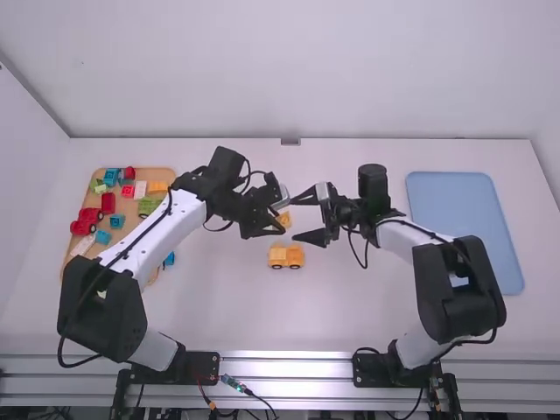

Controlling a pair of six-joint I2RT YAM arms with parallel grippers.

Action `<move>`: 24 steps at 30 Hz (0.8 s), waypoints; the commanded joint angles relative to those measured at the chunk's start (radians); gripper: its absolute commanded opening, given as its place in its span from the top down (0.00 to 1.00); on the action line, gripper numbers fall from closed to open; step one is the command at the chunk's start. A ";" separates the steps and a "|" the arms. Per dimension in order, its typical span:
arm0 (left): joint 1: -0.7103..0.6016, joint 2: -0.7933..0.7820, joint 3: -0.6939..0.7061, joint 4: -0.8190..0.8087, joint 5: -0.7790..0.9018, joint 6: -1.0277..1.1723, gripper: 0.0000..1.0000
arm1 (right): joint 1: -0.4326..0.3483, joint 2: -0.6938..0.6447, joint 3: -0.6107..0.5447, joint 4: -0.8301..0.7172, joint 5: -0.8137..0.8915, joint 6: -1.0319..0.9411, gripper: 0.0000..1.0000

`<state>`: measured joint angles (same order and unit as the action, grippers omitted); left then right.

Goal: Assemble lego blocks to make yellow taxi

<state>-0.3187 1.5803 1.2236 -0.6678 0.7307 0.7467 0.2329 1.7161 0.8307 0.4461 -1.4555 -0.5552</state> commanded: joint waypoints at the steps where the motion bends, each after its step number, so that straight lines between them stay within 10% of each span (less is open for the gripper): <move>1: 0.001 -0.006 -0.018 -0.006 0.031 0.008 0.98 | 0.007 -0.017 0.001 0.003 -0.014 0.025 0.12; 24: 0.002 -0.006 -0.066 0.162 0.215 0.165 0.98 | -0.010 -0.017 -0.019 0.058 -0.070 0.016 0.21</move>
<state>-0.3191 1.5799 1.1835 -0.5209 0.8650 0.9138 0.2314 1.7164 0.8185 0.4934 -1.4837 -0.5308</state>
